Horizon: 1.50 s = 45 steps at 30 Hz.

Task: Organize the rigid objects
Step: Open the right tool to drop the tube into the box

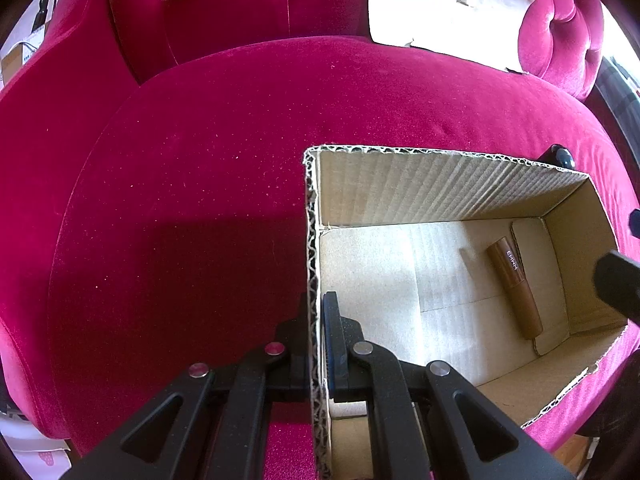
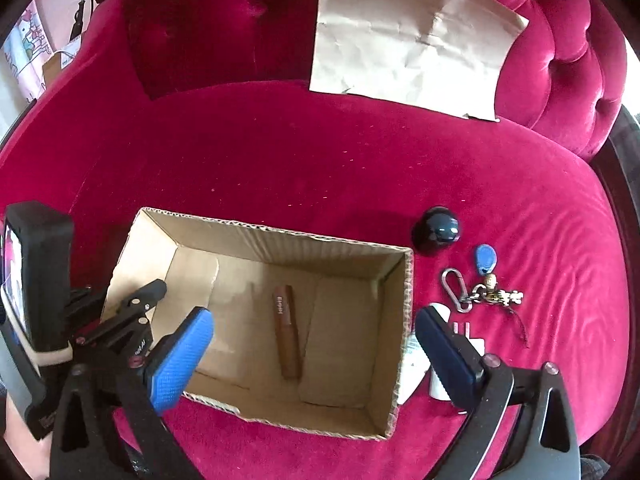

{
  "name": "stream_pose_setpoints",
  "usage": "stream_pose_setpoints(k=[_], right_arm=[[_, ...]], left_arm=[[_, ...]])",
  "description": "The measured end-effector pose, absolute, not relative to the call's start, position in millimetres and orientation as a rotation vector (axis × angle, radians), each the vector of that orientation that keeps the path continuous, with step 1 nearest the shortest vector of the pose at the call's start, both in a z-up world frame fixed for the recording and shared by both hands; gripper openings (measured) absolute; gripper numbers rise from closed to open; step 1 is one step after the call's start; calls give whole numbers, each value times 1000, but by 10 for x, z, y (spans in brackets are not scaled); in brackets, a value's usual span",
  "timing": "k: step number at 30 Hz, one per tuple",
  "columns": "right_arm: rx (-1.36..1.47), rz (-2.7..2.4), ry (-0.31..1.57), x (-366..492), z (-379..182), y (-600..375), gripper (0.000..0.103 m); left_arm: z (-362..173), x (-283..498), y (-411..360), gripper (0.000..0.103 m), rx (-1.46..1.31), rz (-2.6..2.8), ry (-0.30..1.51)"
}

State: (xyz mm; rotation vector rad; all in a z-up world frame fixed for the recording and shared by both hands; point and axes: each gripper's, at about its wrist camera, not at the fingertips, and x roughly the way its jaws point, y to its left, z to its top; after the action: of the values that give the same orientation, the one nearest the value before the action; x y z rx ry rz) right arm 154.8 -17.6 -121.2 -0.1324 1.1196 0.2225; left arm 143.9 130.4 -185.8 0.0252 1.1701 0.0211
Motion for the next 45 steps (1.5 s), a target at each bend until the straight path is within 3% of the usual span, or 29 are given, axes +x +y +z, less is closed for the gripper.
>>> stream_pose_setpoints(k=[19, 45], right_arm=[[-137, 150, 1106, 1393, -911, -811, 103], [-106, -7, 1205, 1185, -1529, -1711, 103]], left_arm=[[-1851, 1437, 1339, 5, 14, 19, 1171], [-1837, 1429, 1355, 5, 11, 18, 1170]])
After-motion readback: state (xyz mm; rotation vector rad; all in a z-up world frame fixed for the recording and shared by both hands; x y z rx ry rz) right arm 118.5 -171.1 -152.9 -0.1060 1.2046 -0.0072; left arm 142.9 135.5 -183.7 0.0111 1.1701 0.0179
